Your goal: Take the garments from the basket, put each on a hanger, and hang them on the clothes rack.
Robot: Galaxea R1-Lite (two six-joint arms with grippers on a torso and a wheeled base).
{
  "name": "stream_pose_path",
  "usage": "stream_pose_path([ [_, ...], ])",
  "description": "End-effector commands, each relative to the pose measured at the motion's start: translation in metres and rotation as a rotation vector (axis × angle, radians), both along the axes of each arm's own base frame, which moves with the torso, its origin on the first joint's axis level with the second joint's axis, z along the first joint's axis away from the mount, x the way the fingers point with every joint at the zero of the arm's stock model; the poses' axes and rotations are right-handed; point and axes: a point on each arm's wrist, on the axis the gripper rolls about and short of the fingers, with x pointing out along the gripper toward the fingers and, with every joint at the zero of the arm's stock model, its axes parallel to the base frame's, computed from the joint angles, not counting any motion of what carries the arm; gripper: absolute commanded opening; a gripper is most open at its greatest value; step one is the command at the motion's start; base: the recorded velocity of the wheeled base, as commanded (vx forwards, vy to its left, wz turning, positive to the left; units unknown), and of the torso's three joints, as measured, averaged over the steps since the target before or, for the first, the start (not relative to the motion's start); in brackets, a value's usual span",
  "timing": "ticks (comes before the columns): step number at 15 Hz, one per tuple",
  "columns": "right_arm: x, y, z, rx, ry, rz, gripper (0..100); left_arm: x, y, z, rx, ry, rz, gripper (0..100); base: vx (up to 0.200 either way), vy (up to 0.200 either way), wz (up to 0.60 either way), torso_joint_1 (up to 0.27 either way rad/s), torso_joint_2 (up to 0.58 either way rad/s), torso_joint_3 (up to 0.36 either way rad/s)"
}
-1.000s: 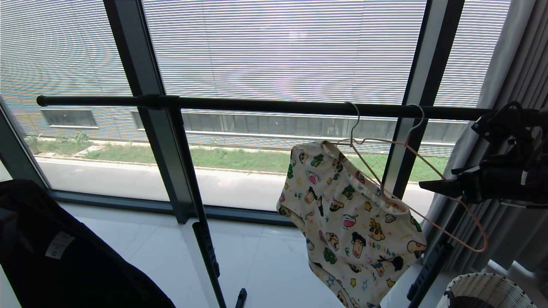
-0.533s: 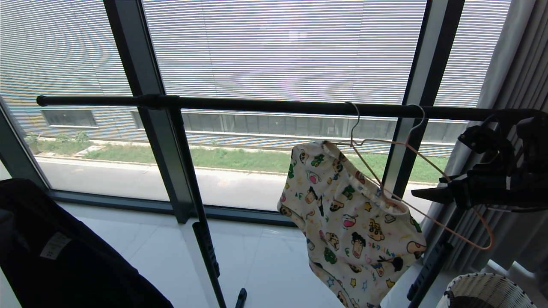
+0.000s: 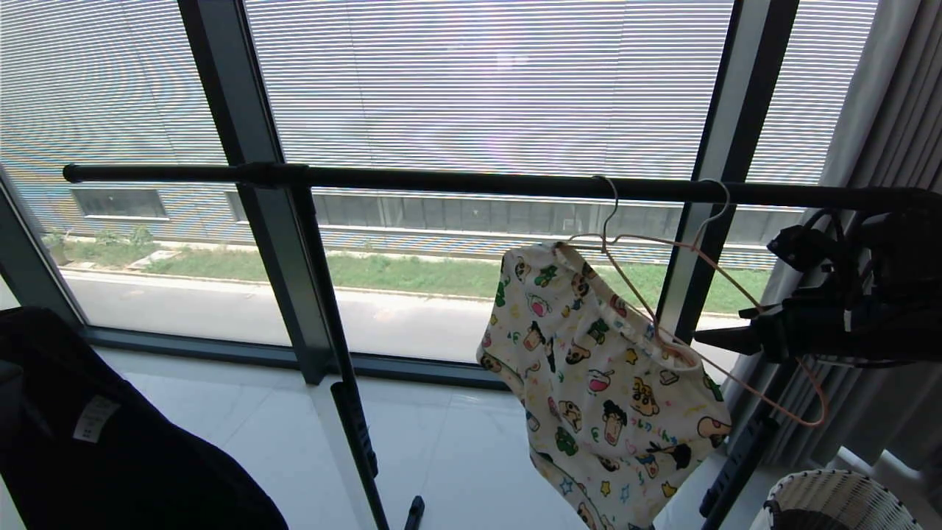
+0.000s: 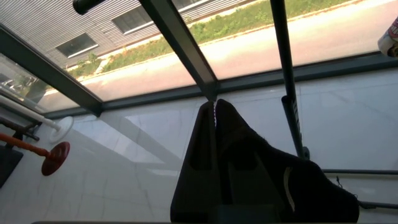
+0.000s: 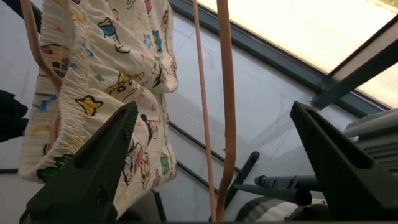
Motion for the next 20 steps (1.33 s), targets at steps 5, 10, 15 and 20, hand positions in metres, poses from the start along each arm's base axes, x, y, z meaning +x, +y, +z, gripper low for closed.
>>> stream_pose_path([
  [5,0.001,0.010,-0.001,0.002,-0.011,0.034,0,0.001,0.000,-0.001,0.001,0.005,0.000,0,0.000,0.000,0.00,0.000,0.00,0.000],
  [10,-0.003,0.011,0.000,0.004,-0.026,0.037,0,0.000,0.000,-0.001,0.001,0.004,0.000,0,0.000,0.000,0.00,0.000,0.00,0.000],
  [15,-0.008,0.009,0.004,0.019,-0.108,0.027,0,0.000,0.000,-0.001,-0.001,0.004,0.001,0,0.000,0.000,0.00,0.000,0.00,0.000],
  [20,-0.021,0.006,0.019,0.040,-0.179,0.019,0,-0.004,0.001,0.001,-0.004,-0.013,0.001,0,0.000,0.000,0.00,0.000,0.00,0.000],
])
